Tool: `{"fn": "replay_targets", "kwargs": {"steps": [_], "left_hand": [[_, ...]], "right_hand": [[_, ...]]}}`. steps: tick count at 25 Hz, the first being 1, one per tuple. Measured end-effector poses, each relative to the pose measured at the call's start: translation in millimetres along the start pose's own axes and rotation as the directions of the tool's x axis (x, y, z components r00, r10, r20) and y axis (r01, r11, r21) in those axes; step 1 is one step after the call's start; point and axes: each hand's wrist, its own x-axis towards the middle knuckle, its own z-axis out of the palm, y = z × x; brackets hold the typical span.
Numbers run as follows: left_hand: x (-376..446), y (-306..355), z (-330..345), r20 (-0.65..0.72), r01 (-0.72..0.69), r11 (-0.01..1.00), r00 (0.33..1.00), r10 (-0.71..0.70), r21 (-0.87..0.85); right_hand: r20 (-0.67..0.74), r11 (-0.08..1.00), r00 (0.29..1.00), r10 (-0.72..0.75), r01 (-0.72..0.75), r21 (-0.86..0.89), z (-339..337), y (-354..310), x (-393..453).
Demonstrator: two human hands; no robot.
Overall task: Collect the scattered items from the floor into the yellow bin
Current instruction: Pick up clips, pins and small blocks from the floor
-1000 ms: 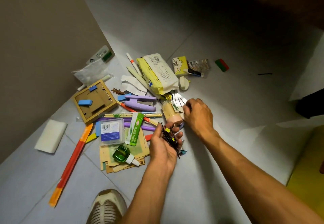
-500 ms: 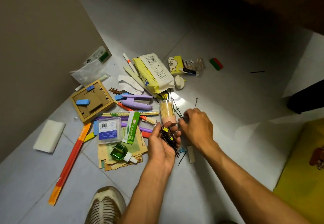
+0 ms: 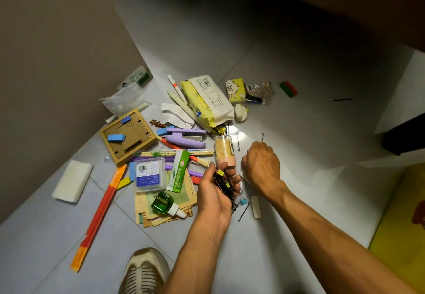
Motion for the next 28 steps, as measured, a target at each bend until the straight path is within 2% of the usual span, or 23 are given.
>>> {"fn": "replay_targets", "kwargs": {"steps": [1,3,4,5,6,8,10,12,15,17,21,23,28], "left_hand": [[0.1,-1.9,2.0,0.003,-0.004,1.000,1.000,0.004,0.014],[2.9,-7.6,7.4,-0.013,-0.011,0.999,1.000,0.011,0.034],[4.6,-10.4,11.4,-0.021,-0.010,0.999,1.000,0.011,0.036],[6.4,-10.5,15.7,-0.017,-0.007,0.999,1.000,0.008,0.031],[7.7,-11.2,19.8,-0.004,0.002,1.000,1.000,-0.002,0.015],[9.1,-11.1,26.5,0.024,0.025,1.000,0.999,-0.024,-0.010],[8.6,-8.6,27.8,0.018,0.030,1.000,0.999,-0.030,0.008],[6.7,-3.5,24.2,0.014,0.028,0.999,1.000,-0.028,0.030],[9.3,1.2,13.8,0.009,0.011,1.000,1.000,-0.011,-0.002],[11.2,2.4,9.1,-0.013,0.003,1.000,1.000,-0.003,0.000],[12.1,1.5,7.7,-0.010,-0.006,1.000,1.000,0.006,-0.012],[13.8,-0.5,4.3,-0.015,-0.003,1.000,1.000,0.003,-0.016],[12.9,-7.7,5.0,-0.021,0.008,1.000,1.000,-0.008,-0.013]], "right_hand": [[0.074,0.973,0.994,0.083,-0.097,0.212,-10.1,3.3,-2.1],[0.257,0.750,0.960,0.114,-0.253,0.611,-32.6,10.3,-21.6],[0.304,0.639,0.949,0.076,-0.281,0.716,-43.4,10.4,-35.5],[0.310,0.593,0.950,0.021,-0.262,0.762,-52.6,6.6,-48.6],[0.262,0.621,0.965,-0.018,-0.195,0.759,-57.8,2.9,-57.2],[0.070,0.782,0.997,0.033,-0.069,0.619,-60.5,1.9,-50.9],[-0.073,0.879,0.981,0.177,-0.125,0.461,-54.9,11.8,-20.8],[-0.060,0.922,0.967,0.249,-0.217,0.319,-45.5,23.2,9.9],[-0.096,0.968,0.975,0.203,-0.185,0.169,-21.7,27.0,32.5],[-0.089,0.975,0.980,0.179,-0.165,0.148,-13.8,19.7,33.9],[0.031,0.941,0.982,0.187,-0.188,0.283,-18.3,14.8,27.8],[0.046,0.940,0.987,0.157,-0.164,0.300,-14.1,24.6,6.0],[-0.038,0.996,0.997,0.067,-0.065,0.063,6.4,31.5,-37.1]]}}
